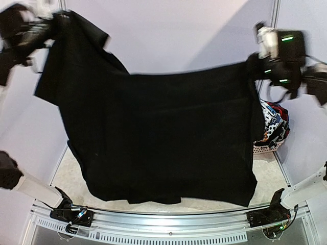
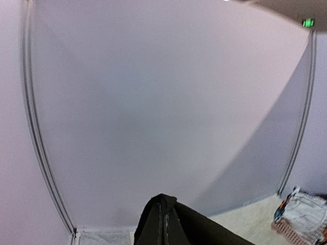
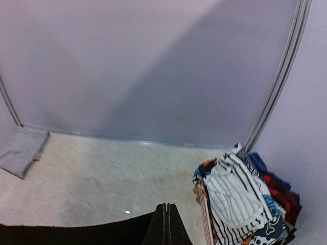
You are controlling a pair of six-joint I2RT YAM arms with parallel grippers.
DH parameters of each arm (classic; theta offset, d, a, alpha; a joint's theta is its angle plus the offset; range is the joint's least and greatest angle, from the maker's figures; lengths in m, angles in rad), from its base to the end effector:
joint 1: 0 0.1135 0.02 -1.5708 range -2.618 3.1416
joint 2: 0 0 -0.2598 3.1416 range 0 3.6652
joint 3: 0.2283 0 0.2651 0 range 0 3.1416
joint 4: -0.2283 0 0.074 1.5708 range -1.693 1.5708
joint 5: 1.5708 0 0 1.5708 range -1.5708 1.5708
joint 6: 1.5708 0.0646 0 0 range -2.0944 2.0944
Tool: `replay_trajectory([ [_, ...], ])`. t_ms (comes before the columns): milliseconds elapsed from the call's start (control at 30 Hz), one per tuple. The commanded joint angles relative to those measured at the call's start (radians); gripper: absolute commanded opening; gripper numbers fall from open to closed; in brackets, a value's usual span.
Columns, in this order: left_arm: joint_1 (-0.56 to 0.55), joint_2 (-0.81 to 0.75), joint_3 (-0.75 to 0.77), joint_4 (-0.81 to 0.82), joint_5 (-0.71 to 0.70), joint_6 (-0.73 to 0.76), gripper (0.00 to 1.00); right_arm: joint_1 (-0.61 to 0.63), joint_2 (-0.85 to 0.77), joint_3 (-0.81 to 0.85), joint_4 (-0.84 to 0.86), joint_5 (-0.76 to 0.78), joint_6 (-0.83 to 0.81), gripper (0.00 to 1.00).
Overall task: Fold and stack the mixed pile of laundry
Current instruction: Flatten out the crumpled shirt at the center of the board.
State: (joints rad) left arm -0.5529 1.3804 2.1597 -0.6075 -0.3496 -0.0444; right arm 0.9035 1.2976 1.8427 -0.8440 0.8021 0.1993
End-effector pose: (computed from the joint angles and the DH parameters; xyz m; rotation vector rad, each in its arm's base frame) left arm 0.2202 -0.1099 0.6158 0.0670 1.4125 -0.2503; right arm 0.1932 0.1702 0.5138 -0.0865 1.7751 0.0434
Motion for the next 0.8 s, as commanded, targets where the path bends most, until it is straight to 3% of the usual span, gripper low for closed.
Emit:
replay_trajectory([
  [0,0.085,0.269,-0.066,-0.080,-0.008,-0.034,0.00,-0.256,0.127,-0.157,0.044,-0.313,0.159,0.00],
  [133,0.170,0.512,-0.035,-0.092,0.094,-0.092,0.00,-0.382,0.317,-0.180,0.117,-0.451,0.166,0.00],
  [300,0.234,0.745,0.046,-0.069,0.177,-0.133,0.00,-0.451,0.595,-0.038,0.116,-0.487,0.142,0.00],
  [400,0.248,0.805,0.079,-0.065,0.198,-0.126,0.00,-0.469,0.698,0.029,0.101,-0.503,0.127,0.00],
  [767,0.280,0.879,0.079,0.136,0.331,-0.079,0.00,-0.520,0.831,0.112,0.114,-0.538,0.122,0.00],
])
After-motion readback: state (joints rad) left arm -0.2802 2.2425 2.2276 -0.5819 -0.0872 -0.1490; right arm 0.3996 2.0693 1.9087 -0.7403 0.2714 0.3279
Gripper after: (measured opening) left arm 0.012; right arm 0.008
